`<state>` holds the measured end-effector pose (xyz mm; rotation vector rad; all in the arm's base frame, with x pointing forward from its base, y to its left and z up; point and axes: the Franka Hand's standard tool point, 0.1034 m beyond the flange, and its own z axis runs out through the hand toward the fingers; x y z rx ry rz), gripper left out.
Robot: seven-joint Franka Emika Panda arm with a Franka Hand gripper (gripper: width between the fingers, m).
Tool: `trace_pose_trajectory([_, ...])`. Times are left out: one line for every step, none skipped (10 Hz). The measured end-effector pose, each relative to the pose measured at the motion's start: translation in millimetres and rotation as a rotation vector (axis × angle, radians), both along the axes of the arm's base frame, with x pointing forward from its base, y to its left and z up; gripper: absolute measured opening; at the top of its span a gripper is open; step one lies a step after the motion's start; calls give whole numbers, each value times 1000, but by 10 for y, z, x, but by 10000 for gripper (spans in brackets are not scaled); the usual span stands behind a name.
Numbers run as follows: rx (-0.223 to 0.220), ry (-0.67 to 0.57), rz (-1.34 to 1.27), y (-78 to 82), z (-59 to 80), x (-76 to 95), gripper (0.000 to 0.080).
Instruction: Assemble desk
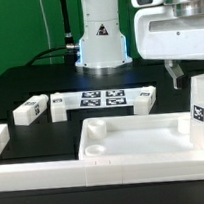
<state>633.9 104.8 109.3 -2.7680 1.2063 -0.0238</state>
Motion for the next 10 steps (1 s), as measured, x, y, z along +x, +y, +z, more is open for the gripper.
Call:
trace_pose_trajectory([-6,-9,97,9,-12,-5,639])
trace_pose_trajectory([-11,-17,174,8,-17,-7,648])
trace_pose_trajectory([-15,-23,230,9,-17,-7,648])
trace_pose_trajectory([-20,-32,317,9,-17,-7,648])
trace_pose_trajectory([-27,-42,413,9,-16,-6,648])
trace_pose_trajectory([-39,-52,517,7,-5,4,648])
trace_pose_trajectory([-50,-61,601,7,6,16,648])
trace_pose_trajectory([-62,-65,657,7,17,25,648])
trace_pose_trajectory([-71,-73,747,3,18,27,648])
trace_pose_trajectory([-78,-78,810,-1,18,27,648])
